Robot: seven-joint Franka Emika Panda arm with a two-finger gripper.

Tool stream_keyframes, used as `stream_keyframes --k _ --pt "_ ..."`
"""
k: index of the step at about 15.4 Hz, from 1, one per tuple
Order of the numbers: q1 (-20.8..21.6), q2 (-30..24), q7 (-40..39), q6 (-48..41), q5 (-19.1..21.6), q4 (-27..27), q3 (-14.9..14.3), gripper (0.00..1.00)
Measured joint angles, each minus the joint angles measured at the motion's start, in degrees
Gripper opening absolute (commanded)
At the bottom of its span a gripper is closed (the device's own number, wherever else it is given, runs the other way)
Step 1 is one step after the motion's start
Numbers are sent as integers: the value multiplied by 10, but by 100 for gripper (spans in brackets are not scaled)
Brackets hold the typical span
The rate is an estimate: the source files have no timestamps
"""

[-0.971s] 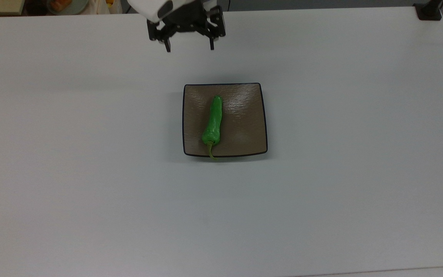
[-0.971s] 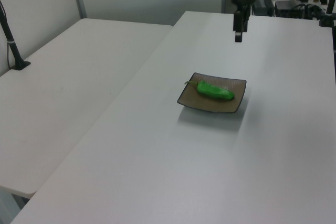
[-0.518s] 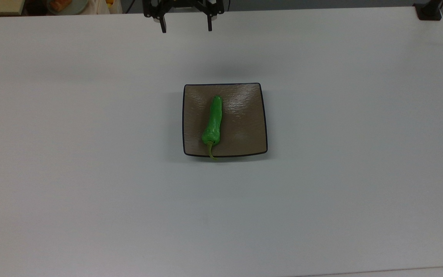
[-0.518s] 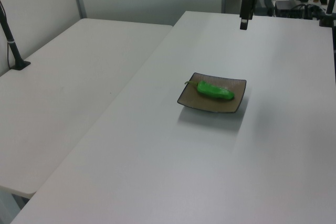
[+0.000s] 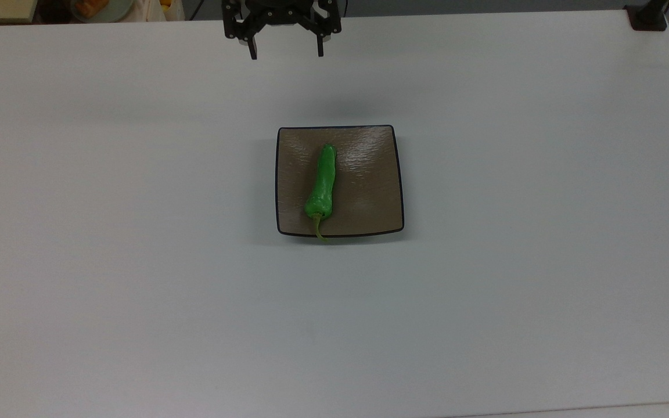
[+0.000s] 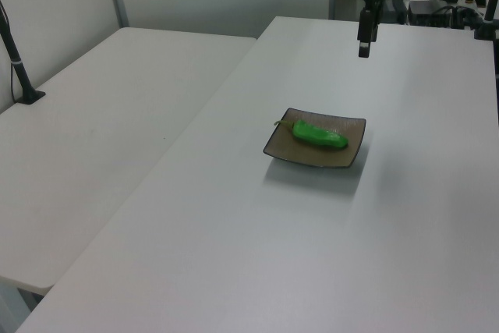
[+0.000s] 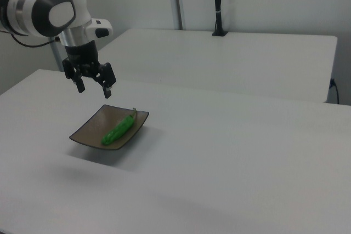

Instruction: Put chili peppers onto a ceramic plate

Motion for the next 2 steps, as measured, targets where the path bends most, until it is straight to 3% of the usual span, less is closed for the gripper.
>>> stream_keyframes --k 2 --pt "0 0 0 0 0 -3 -1 100"
